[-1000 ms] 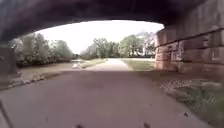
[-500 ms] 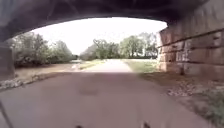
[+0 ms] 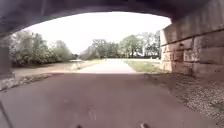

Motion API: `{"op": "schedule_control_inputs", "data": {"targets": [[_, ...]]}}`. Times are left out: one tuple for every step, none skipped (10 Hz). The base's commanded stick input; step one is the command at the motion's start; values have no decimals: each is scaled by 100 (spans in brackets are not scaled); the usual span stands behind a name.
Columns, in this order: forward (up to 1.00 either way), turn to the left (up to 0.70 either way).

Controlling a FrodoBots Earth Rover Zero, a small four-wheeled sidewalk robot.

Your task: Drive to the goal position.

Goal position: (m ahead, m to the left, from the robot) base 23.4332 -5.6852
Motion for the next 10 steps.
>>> {"op": "schedule_control_inputs", "data": {"targets": [[71, 0], [100, 0], [100, 0], [100, 0], [100, 0], [100, 0], [100, 0], [100, 0], [100, 0], [100, 0]]}}
